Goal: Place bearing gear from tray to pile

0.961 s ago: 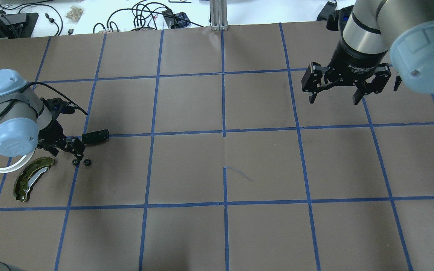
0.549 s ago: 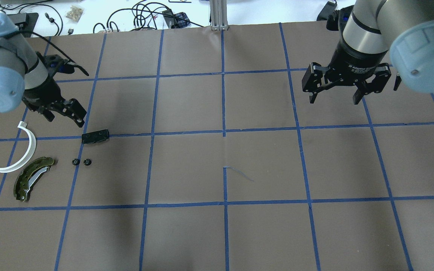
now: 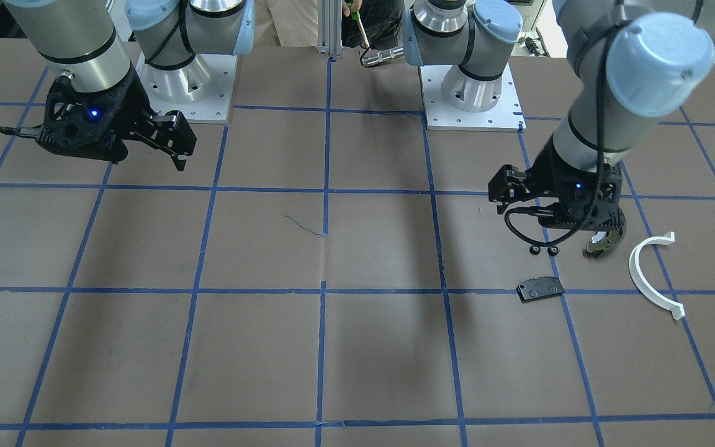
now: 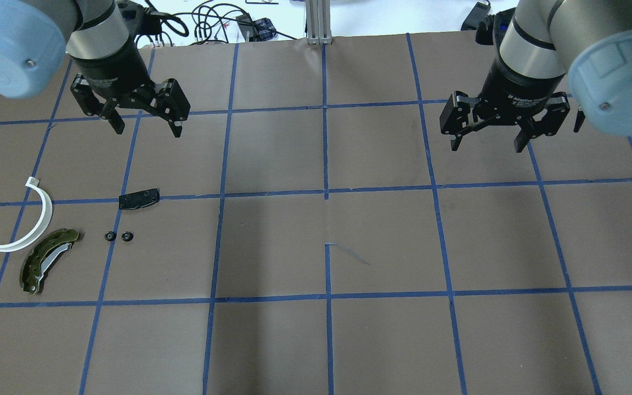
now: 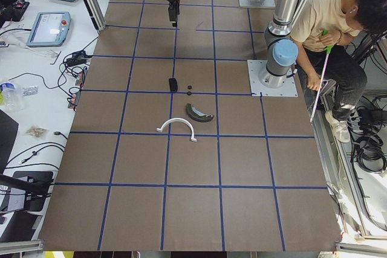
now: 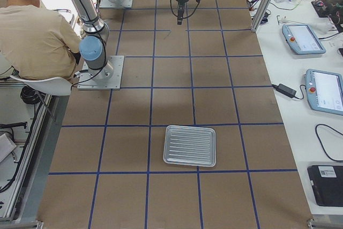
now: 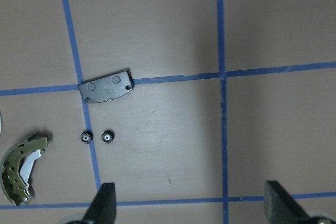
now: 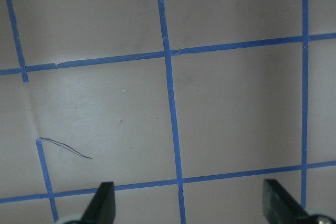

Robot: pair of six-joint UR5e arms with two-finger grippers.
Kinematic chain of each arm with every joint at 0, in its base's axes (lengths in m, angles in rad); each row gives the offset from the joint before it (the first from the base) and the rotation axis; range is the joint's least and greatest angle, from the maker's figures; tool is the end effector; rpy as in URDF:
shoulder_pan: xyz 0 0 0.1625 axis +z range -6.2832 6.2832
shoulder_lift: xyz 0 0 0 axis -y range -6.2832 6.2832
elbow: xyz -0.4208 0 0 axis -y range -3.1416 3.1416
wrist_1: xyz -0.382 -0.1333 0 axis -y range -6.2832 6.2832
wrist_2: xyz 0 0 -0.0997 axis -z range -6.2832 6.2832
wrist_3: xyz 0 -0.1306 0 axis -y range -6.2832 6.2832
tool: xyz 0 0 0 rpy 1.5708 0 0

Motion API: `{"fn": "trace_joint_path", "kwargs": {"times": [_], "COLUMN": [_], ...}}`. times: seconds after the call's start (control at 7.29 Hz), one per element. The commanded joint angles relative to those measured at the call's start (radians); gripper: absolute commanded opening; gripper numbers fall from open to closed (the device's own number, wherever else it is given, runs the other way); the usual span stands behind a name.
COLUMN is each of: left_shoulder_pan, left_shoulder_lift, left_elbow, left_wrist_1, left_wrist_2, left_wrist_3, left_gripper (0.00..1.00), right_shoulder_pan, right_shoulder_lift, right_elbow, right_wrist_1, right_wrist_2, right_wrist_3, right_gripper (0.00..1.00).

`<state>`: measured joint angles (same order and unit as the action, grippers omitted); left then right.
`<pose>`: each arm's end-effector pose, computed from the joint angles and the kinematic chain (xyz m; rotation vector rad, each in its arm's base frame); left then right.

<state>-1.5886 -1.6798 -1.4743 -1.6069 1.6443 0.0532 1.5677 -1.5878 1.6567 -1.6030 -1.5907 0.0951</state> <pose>-0.1330 -0.5187 0.4411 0.1116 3.0660 0.0766 0.1292 -0.4692 0.4228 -0.1525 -3.1158 -0.0558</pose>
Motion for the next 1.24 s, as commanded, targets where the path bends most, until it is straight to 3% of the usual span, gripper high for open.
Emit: {"fn": "trace_joint_path", "kwargs": {"times": [0.0,0.41,1.1], "left_shoulder_pan": [-0.036,-0.021,-0.004], "left_shoulder_lift": [0.054,0.110,0.117], "left_elbow": [0.029,-0.044,-0.049], "left_wrist_1": [-0.020,-0.008,0.013], "left_wrist_2": [-0.052,-0.066,-0.072], "left_wrist_3": [-0.029,-0.026,-0.027], "left_gripper": [1.00,1.00,1.00], "right_shoulder_pan": [0.000,0.000,0.000], "right_shoulder_lift": [0.000,0.000,0.000], "right_elbow": [0.000,0.000,0.000], "right_wrist_1": [0.000,-0.002,-0.002], "right_wrist_2": [-0.002,0.000,0.000], "right_wrist_3": [0.000,0.000,0.000], "right_gripper": [1.00,1.00,1.00]}}
